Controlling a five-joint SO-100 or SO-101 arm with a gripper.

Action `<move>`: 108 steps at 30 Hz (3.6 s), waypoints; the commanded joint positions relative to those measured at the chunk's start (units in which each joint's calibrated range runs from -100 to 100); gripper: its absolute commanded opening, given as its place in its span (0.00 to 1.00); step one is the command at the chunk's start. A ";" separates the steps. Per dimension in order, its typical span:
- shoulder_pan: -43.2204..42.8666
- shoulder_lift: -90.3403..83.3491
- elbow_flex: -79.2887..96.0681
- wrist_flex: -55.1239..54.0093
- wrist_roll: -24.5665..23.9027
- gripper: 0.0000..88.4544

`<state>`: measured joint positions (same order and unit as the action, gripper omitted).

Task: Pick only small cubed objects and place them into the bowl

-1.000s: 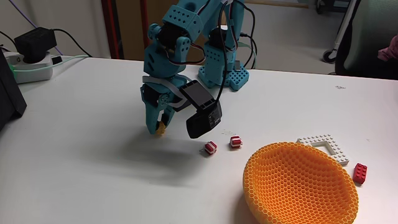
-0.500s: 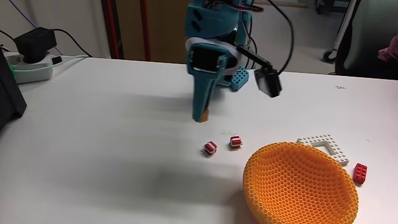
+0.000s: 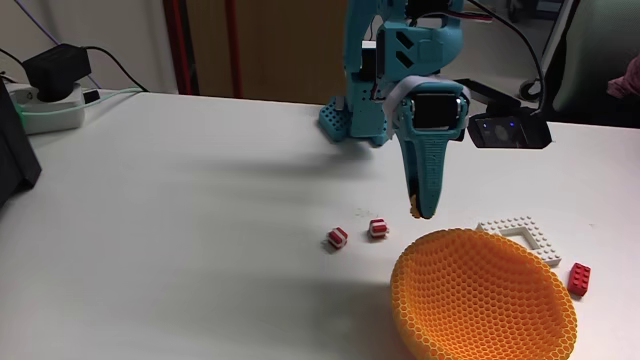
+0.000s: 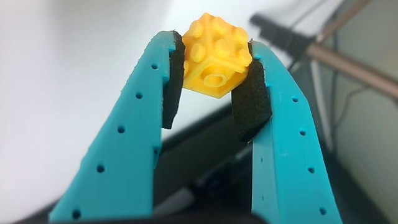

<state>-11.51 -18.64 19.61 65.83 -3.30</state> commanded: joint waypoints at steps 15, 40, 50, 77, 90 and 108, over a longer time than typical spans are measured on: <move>-7.97 11.35 -8.29 -8.23 -1.76 0.18; 17.57 -0.11 -6.65 18.96 -0.24 0.24; 18.13 15.71 -4.44 20.70 0.54 0.21; 16.17 20.63 4.32 16.53 0.59 0.30; 13.75 20.82 6.54 9.93 0.29 0.21; 17.85 14.76 2.69 15.14 0.88 0.07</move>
<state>5.22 1.23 26.31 77.93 -2.76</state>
